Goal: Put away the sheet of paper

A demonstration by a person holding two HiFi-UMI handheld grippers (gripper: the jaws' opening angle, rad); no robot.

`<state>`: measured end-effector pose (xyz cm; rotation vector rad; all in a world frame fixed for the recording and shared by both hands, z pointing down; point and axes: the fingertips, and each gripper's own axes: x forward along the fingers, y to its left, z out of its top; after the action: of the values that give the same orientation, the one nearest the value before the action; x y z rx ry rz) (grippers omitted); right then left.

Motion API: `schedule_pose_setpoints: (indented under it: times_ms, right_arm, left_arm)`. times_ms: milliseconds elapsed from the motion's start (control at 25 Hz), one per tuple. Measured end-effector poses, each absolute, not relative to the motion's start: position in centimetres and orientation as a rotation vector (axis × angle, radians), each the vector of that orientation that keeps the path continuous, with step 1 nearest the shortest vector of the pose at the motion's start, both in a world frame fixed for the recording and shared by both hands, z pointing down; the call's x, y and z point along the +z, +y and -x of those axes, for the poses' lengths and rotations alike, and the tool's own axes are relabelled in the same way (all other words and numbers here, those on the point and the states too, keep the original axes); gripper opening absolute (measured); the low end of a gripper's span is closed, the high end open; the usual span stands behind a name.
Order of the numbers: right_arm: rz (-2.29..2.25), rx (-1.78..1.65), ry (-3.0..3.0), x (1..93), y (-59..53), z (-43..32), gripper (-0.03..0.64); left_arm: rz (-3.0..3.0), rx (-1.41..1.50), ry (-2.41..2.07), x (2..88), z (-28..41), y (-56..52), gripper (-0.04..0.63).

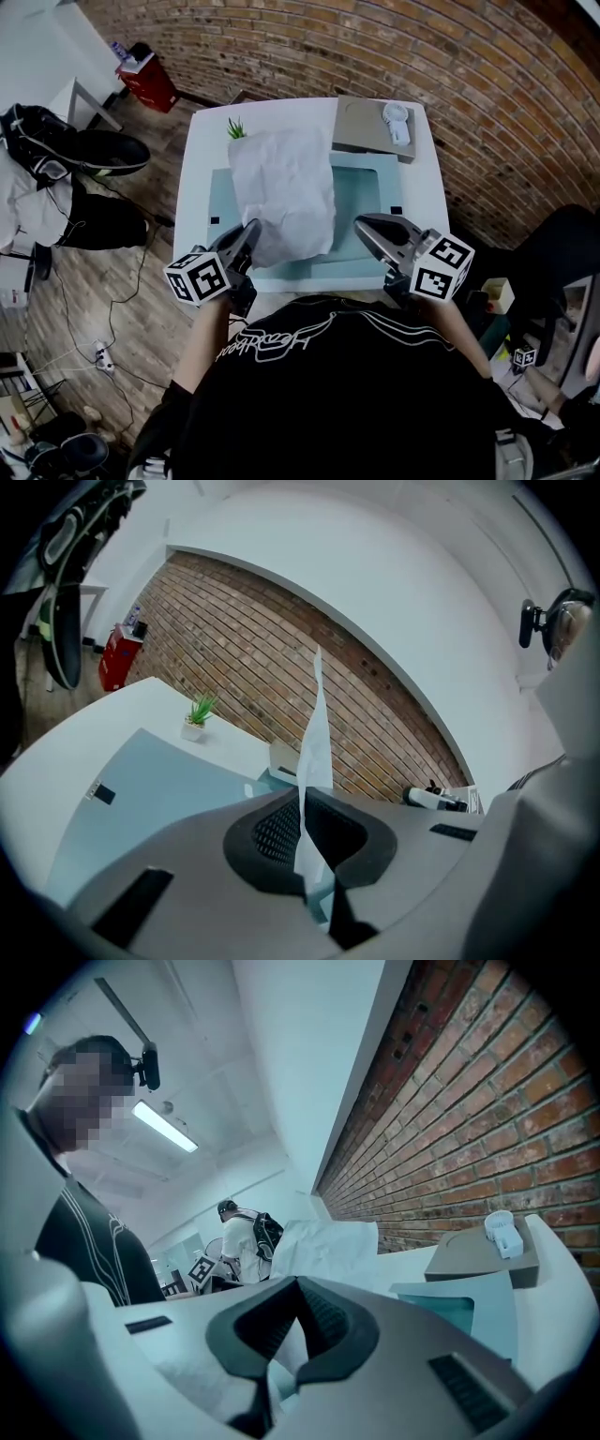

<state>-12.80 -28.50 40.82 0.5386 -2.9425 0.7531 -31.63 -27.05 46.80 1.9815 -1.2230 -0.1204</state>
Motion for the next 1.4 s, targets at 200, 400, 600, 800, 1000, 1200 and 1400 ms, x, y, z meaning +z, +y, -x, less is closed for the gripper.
schedule_pose_setpoints:
  times_ms: [200, 400, 600, 800, 1000, 1200, 1400]
  right_arm:
    - [-0.550, 0.762, -2.931, 41.4, -28.8, 13.5, 0.005]
    - [-0.568, 0.771, -2.923, 42.0, -28.9, 13.8, 0.005]
    - [-0.597, 0.796, -2.906, 42.7, -28.4, 13.7, 0.005]
    - [-0.610, 0.825, -2.900, 43.5, -28.1, 13.5, 0.005]
    - [-0.636, 0.863, -2.892, 44.4, -27.8, 13.1, 0.005]
    - [-0.649, 0.879, -2.893, 44.7, -28.1, 13.0, 0.005]
    - [-0.683, 0.874, -2.889, 44.4, -28.4, 12.5, 0.005]
  left_arm:
    - [-1.926, -0.070, -1.250, 49.5, 34.0, -26.9, 0.031]
    - [-1.890, -0.026, -1.250, 51.9, 35.3, -26.9, 0.031]
    - [-1.843, 0.005, -1.229, 54.0, 35.8, -26.6, 0.031]
    - [-1.819, 0.057, -1.227, 55.8, 35.9, -26.7, 0.031]
    - [-1.813, 0.102, -1.202, 56.9, 35.3, -26.7, 0.031]
    - [-1.813, 0.141, -1.188, 57.7, 34.9, -27.2, 0.031]
    - [-1.821, 0.195, -1.175, 58.6, 34.2, -27.6, 0.031]
